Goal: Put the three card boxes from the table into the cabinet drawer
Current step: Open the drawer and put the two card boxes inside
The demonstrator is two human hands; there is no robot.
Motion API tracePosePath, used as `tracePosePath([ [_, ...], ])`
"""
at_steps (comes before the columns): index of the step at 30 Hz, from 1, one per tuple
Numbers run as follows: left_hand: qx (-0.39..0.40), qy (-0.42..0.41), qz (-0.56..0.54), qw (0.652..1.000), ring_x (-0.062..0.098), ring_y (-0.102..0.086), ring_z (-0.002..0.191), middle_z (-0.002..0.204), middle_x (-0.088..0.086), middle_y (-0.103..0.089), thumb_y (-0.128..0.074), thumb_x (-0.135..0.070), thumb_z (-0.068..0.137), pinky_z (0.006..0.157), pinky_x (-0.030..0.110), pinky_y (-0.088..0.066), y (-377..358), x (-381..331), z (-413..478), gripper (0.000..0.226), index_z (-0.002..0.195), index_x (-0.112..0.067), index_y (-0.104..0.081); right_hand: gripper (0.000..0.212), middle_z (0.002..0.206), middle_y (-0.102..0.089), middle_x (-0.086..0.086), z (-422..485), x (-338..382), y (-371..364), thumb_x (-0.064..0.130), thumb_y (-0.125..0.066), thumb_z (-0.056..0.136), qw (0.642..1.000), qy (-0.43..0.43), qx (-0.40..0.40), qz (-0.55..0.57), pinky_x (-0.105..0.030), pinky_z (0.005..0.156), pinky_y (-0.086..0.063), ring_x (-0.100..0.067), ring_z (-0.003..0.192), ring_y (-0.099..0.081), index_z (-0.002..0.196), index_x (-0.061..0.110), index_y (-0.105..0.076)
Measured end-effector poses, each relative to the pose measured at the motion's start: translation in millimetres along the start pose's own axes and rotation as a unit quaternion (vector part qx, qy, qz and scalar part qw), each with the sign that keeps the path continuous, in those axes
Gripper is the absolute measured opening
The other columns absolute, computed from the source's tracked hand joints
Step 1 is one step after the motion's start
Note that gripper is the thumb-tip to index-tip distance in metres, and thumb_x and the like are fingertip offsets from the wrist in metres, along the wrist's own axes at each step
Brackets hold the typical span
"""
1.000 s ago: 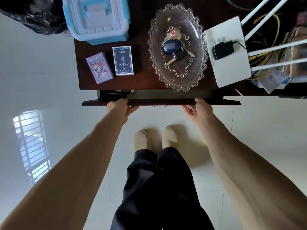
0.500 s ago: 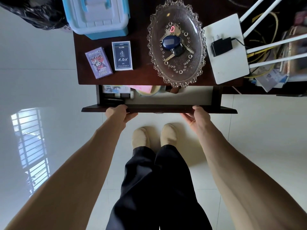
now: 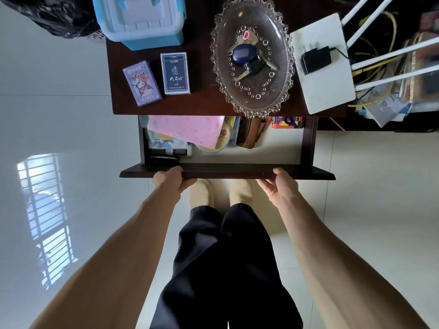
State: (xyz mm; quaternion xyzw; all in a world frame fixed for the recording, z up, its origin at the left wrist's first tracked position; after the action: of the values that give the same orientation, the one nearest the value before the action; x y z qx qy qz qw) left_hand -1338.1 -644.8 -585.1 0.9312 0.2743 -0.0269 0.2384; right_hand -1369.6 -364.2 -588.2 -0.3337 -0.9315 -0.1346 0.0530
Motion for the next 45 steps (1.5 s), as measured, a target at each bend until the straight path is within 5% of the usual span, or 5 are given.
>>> tracePosePath([
  [14,0.002,0.028,0.029,0.999,0.038,-0.074,0.061,0.057,0.018,-0.071,-0.059,-0.002,0.084,0.079,0.049,-0.061,21.3,47.0,5.2,0.005,0.088,-0.001,-0.056,0.040,0.105,-0.070,-0.021,-2.6,-34.5,34.0,0.003,-0.060,0.097,1.000,-0.017,-0.019,0.003,-0.046,0.067,-0.063,-0.031,0.080,-0.072,0.136,0.002,-0.053],
  [19,0.004,0.034,0.036,0.999,0.035,-0.072,0.052,0.071,0.024,-0.070,-0.058,0.000,0.084,0.055,0.048,-0.060,27.9,60.4,2.9,0.006,0.086,-0.001,-0.052,0.036,0.095,-0.071,-0.020,-3.5,-44.4,44.6,0.004,-0.059,0.098,0.999,-0.030,-0.027,0.017,-0.045,0.061,-0.062,-0.031,0.078,-0.072,0.133,0.000,-0.054],
  [28,0.034,0.050,-0.026,0.998,0.024,-0.070,0.046,0.082,0.022,-0.067,-0.059,-0.007,0.094,0.063,0.035,-0.064,33.0,69.4,-5.1,0.010,0.093,0.002,-0.054,0.027,0.090,-0.075,-0.016,-7.1,-45.9,55.3,0.029,-0.062,0.099,0.985,-0.041,-0.079,-0.150,-0.034,0.058,-0.061,-0.024,0.073,-0.075,0.110,0.004,-0.062],
  [35,0.037,-0.020,0.237,0.971,0.022,-0.069,0.048,0.074,0.017,-0.076,-0.055,-0.021,0.088,0.049,0.030,-0.060,64.8,29.9,-22.9,0.028,0.087,0.004,-0.069,0.048,0.054,-0.070,0.002,-36.7,-38.2,31.5,0.045,-0.054,0.098,0.794,0.168,-0.021,-0.583,-0.025,0.050,-0.054,-0.009,0.043,-0.064,0.079,0.006,-0.074],
  [45,-0.067,-0.417,0.443,0.790,0.029,-0.055,0.109,0.130,0.008,-0.046,-0.070,-0.022,0.082,0.073,0.036,-0.047,42.4,-139.5,-37.8,0.059,0.132,-0.022,-0.038,0.036,0.111,-0.063,-0.003,-115.2,1.6,-179.8,0.023,-0.069,0.088,0.524,0.545,0.165,-0.634,-0.032,0.079,-0.053,-0.020,0.098,-0.063,0.123,0.016,-0.062],
])
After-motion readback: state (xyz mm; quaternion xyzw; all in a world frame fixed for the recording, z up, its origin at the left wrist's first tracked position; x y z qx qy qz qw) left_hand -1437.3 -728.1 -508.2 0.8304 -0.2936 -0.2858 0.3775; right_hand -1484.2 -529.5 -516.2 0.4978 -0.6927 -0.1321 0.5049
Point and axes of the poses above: each hand's wrist, its own z-axis towards the middle knuckle, its own y-axis out of the back of the hand, x = y × z, the point moved 3 cm from there along z, towards the middle knuckle
